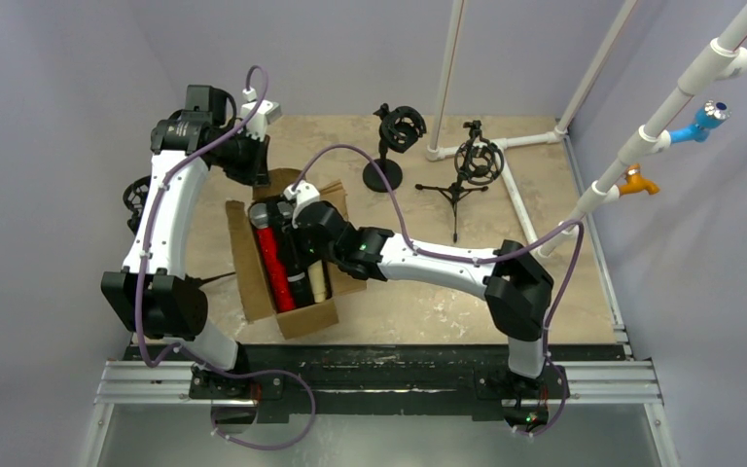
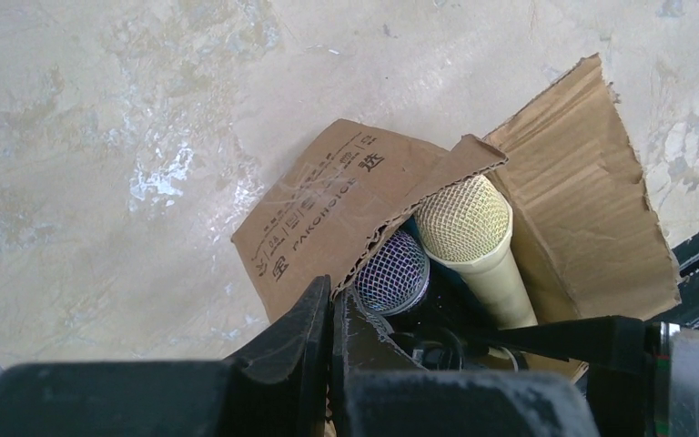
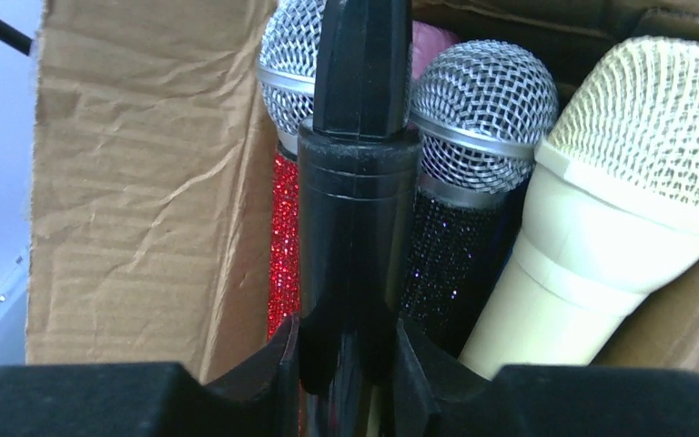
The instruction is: Attach the microphones to the stand
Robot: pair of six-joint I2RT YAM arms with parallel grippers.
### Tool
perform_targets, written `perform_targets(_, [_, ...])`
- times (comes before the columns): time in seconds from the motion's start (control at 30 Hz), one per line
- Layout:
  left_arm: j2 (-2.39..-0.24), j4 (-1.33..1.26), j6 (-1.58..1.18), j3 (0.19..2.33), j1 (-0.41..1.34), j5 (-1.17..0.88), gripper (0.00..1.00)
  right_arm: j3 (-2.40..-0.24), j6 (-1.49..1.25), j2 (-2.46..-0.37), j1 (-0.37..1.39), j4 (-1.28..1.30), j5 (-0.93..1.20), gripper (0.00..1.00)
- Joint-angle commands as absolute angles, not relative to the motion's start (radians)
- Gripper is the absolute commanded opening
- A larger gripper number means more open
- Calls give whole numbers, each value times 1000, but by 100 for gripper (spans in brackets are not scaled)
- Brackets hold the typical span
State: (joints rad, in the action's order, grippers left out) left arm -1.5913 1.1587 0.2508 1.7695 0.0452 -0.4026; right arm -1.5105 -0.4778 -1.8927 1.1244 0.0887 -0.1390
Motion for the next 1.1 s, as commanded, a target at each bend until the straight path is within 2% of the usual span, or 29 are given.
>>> perform_targets(0.0, [-1546, 1084, 241, 1846, 44, -398, 0, -1538, -477, -1809, 1123, 45, -125, 11])
perform_targets(0.13, [-1599, 1099, 250, 1936, 45, -356, 0, -1561, -518, -1785, 1124, 40, -72, 0])
perform_targets(0.3, [-1657, 1122, 250, 2007, 44, -340, 0, -1584, -566, -1775, 1126, 55, -38, 0])
perform_targets(0.47, [-1664, 1118, 267, 1976, 45, -335, 0, -1546, -545, -1642, 1070, 103, -68, 0])
perform_targets(0.8, [-1646, 1083, 268, 1927, 44, -336, 0, -1190, -574, -1393, 829, 131, -87, 0])
perform_targets(0.93, [-1645, 1083, 264, 1927, 44, -339, 0, -1059, -609, -1396, 804, 74, -73, 0])
perform_targets(1.07, [-1639, 1078, 261, 1927, 45, -342, 0, -1006, -646, -1485, 802, 12, -26, 0])
